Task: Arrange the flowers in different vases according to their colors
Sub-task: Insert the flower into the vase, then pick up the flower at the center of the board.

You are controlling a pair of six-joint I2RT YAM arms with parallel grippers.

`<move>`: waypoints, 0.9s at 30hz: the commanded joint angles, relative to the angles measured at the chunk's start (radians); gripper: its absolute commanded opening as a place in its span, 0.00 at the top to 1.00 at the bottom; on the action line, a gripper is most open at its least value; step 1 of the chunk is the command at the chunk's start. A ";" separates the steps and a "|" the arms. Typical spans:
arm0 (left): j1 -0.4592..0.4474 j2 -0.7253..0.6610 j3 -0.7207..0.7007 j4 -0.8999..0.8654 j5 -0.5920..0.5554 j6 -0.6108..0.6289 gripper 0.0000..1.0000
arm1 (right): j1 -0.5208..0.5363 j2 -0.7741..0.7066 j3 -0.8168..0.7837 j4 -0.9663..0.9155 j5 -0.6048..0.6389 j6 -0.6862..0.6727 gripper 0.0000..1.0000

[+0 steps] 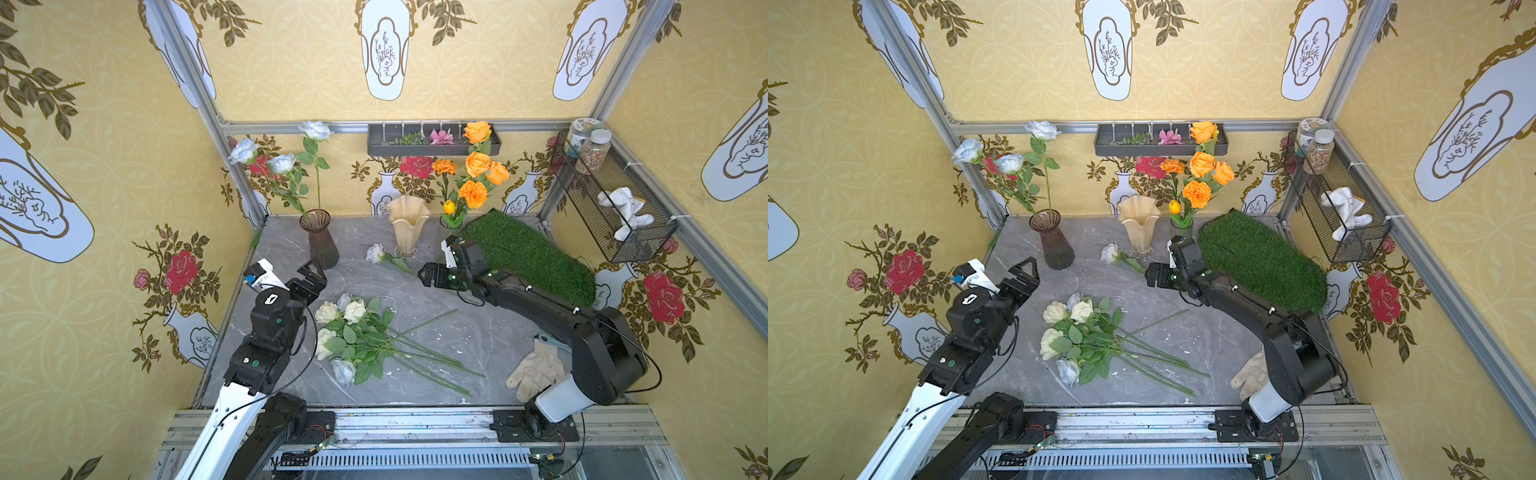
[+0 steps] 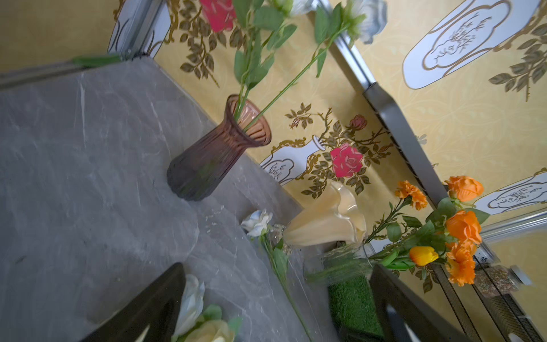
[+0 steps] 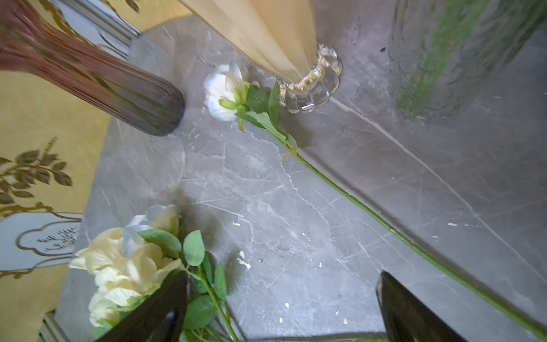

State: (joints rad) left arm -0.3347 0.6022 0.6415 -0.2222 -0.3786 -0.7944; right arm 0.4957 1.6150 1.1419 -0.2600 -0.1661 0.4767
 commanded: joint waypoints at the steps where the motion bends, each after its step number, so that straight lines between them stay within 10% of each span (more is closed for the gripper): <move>1: -0.028 -0.022 -0.115 0.105 0.046 -0.148 0.01 | -0.005 0.071 0.103 -0.280 -0.015 -0.184 0.11; 10: -0.040 0.009 -0.291 0.336 0.098 -0.178 0.04 | 0.016 0.227 0.136 -0.261 0.107 -0.408 0.34; 27: -0.031 0.116 -0.308 0.456 0.104 -0.162 0.04 | 0.014 0.401 0.182 -0.046 0.193 -0.546 0.35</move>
State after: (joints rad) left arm -0.3706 0.7090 0.3313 0.1898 -0.2741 -0.9649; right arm 0.5179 1.9987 1.3033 -0.3347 0.0174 -0.0391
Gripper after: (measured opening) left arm 0.954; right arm 0.649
